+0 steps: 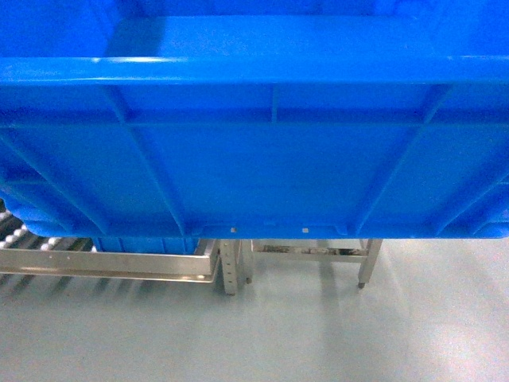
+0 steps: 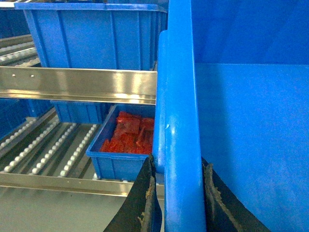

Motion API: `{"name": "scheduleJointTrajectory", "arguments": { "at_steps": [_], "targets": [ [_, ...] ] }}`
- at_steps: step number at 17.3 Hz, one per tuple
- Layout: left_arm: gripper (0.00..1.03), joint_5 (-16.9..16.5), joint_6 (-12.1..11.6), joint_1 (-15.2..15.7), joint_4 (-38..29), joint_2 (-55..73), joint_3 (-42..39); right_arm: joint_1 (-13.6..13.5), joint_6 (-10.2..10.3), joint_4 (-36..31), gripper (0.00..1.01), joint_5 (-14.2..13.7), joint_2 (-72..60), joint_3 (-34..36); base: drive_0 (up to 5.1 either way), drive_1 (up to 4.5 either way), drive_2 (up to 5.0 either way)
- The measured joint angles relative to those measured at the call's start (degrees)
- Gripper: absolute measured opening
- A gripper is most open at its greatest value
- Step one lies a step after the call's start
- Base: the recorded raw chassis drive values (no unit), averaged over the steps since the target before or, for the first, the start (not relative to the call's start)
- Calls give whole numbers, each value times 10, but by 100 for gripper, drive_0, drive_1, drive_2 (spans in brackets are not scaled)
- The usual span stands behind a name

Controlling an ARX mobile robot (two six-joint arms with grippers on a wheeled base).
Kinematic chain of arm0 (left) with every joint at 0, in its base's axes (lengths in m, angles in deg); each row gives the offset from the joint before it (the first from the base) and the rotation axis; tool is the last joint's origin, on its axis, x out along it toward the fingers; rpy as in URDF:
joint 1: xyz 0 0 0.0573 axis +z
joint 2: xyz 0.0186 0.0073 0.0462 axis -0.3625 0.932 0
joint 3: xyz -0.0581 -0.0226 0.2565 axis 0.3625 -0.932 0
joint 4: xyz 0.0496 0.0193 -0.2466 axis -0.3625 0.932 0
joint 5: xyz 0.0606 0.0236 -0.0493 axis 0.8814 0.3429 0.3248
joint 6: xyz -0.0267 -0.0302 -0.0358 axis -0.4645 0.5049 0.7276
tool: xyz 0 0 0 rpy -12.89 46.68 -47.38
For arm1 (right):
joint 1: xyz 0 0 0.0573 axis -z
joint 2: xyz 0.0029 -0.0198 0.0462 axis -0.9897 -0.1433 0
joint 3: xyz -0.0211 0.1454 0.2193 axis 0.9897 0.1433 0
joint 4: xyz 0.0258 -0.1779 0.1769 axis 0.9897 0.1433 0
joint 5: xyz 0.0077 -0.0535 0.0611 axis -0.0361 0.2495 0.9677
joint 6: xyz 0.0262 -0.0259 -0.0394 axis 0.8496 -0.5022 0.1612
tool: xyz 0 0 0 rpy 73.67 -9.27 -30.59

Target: Place box next to blue box on left shelf

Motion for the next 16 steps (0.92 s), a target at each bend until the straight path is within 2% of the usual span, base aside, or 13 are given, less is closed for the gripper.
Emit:
{"name": "scheduleJointTrajectory", "arguments": {
  "at_steps": [16],
  "targets": [
    [16,0,0,2,0,0,0,0,0,0,18,0,0,0,-504,241,241]
  ]
}}
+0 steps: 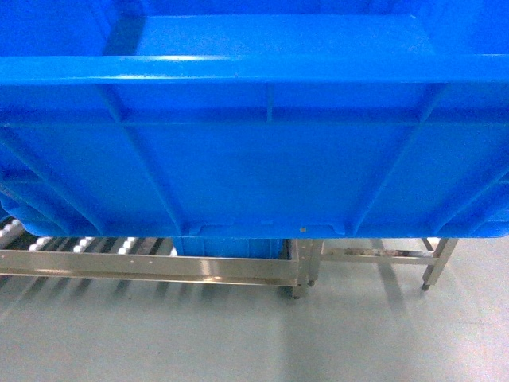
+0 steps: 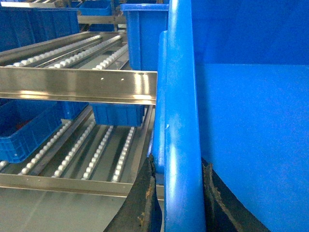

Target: Place box next to blue box on left shelf

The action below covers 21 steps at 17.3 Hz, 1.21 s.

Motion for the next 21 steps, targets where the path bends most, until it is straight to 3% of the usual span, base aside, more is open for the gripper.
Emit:
{"name": "scheduleJointTrajectory", "arguments": {
  "at_steps": [21],
  "targets": [
    [16,0,0,0,2,0,0,0,0,1,18,1,0,0,-498,247,247]
  ]
}}
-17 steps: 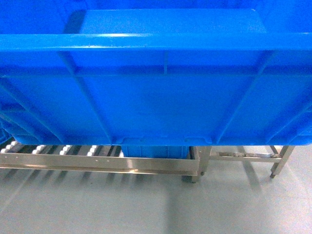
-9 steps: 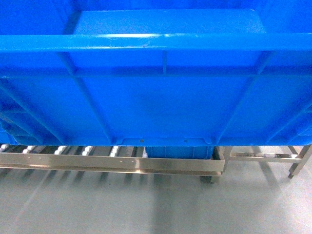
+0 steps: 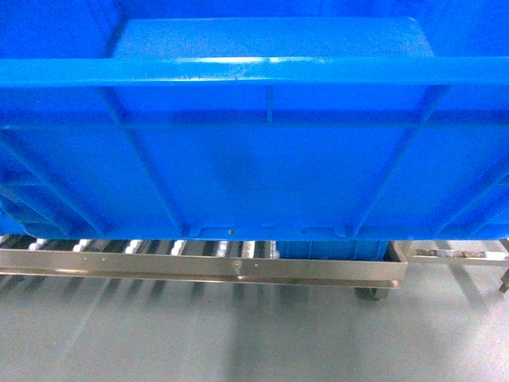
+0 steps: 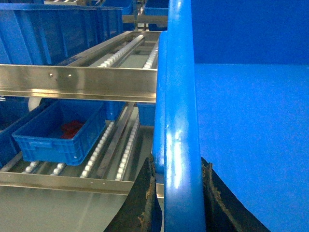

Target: Place box next to blue box on left shelf

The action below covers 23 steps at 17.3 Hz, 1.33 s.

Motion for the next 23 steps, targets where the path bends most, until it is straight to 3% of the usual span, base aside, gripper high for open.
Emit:
{"name": "scheduleJointTrajectory", "arguments": {
  "at_steps": [19,23],
  "targets": [
    [16,0,0,0,-2,0,0,0,0,-3,18,-1,0,0,-504,241,241],
    [16,0,0,3,-1,0,0,-5,0,-3,18,1,0,0,0,0,0]
  ]
}}
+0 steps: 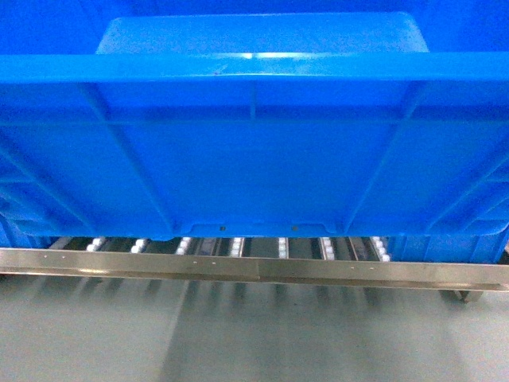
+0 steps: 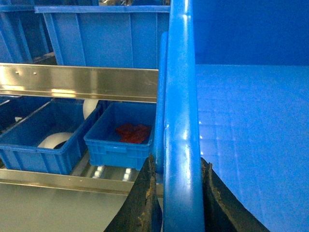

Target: Place box next to blue box on left shelf

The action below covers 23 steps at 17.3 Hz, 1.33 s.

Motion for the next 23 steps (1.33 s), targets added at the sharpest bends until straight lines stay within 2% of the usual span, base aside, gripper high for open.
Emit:
{"name": "scheduleJointTrajectory", "arguments": {
  "at_steps": [23],
  "targets": [
    [15,3,0,-3,-1,-1,0,2,0,1,18,-2,0,0,-1,-1,-1]
  ]
}}
